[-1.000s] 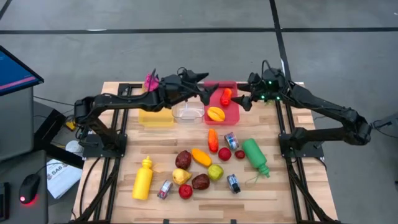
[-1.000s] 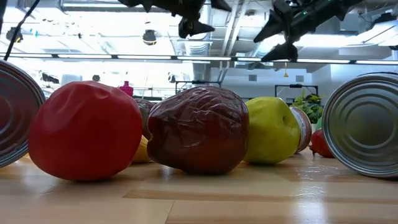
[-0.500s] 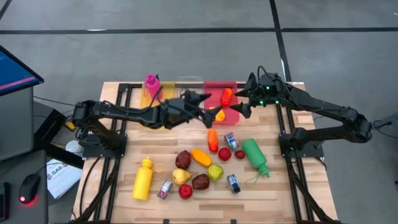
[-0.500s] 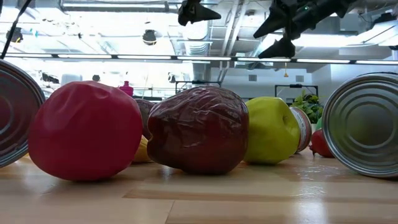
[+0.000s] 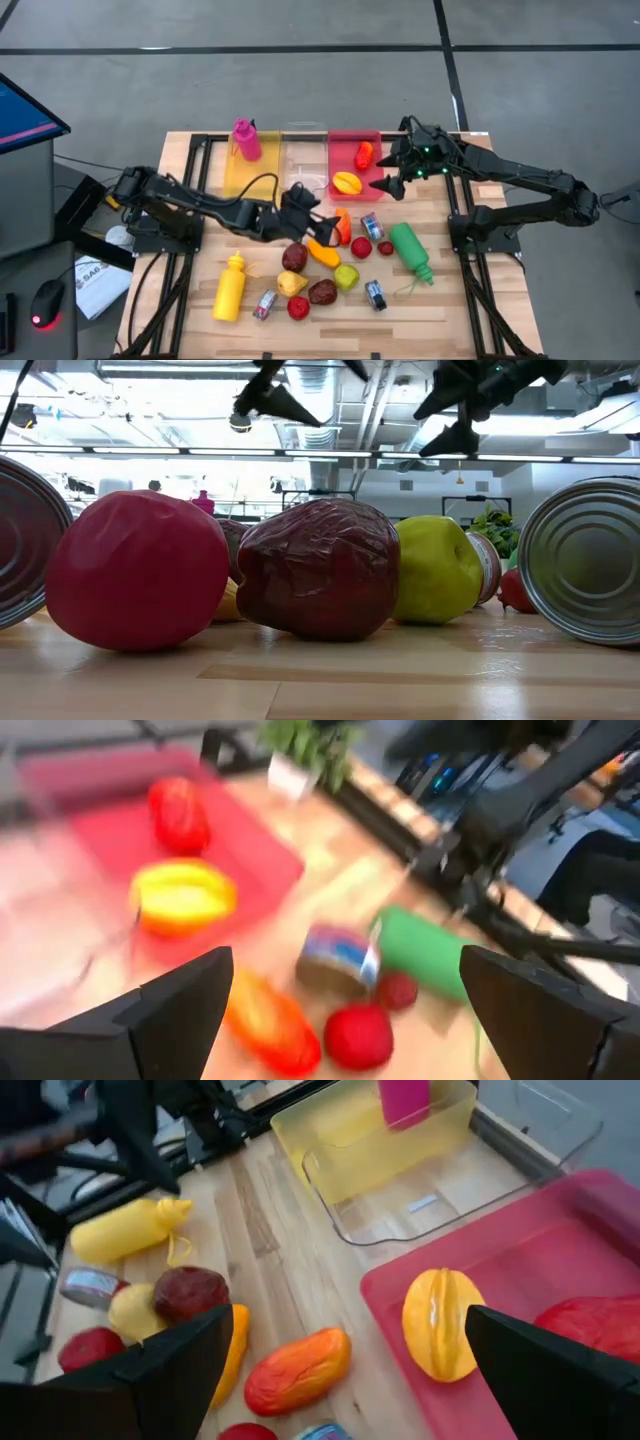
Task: Pick & Place Food Item
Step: Put the red apple into the pink bin
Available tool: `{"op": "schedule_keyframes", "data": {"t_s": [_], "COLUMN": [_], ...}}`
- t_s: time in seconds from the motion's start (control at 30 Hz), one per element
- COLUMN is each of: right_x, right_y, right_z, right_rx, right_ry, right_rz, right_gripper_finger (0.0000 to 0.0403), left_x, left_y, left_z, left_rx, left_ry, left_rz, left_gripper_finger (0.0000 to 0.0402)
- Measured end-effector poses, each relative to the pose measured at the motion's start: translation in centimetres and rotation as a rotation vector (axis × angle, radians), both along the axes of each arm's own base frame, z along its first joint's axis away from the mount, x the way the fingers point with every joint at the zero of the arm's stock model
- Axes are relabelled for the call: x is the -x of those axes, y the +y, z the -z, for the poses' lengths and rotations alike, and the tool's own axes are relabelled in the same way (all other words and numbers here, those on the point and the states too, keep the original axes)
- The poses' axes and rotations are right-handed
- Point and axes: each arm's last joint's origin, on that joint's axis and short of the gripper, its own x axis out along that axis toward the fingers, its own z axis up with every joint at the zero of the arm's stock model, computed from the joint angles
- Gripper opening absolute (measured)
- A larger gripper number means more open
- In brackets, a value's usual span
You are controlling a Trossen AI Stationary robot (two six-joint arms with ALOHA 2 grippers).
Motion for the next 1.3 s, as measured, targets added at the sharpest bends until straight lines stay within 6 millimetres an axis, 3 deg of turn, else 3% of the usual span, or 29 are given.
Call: {"op": "schedule_keyframes", "data": {"t_s": [0.2,0.4,0.57,0.8,1.03,1.3], "right_x": [0.0,0.0,0.0,0.2,0.4,0.7], "right_y": [0.0,0.0,-0.1,-0.6,-1.0,-1.6], "right_z": [0.0,0.0,0.0,0.0,0.0,0.0], "right_rx": [-0.013,-0.01,0.024,0.061,0.066,0.087], "right_ry": [-0.003,-0.002,0.004,0.013,0.015,0.02], "right_rz": [0.011,0.008,0.007,0.03,0.048,0.06], "right_gripper_finger": [0.0393,0.0392,0.0376,0.0352,0.0333,0.0326], "left_x": [1.2,1.9,2.7,4.2,4.9,5.0], "left_y": [-1.4,-2.1,-2.1,-1.8,-1.8,-1.8], "left_z": [1.2,1.9,2.6,4.2,6.2,6.6], "left_rx": [0.092,0.153,0.18,0.29,0.419,0.351], "left_ry": [0.085,0.19,0.317,0.454,0.492,0.533], "left_rz": [-0.03,0.049,0.079,-0.018,-0.059,0.011], "left_gripper_finger": [0.0379,0.0379,0.0379,0.0379,0.0379,0.0379]}}
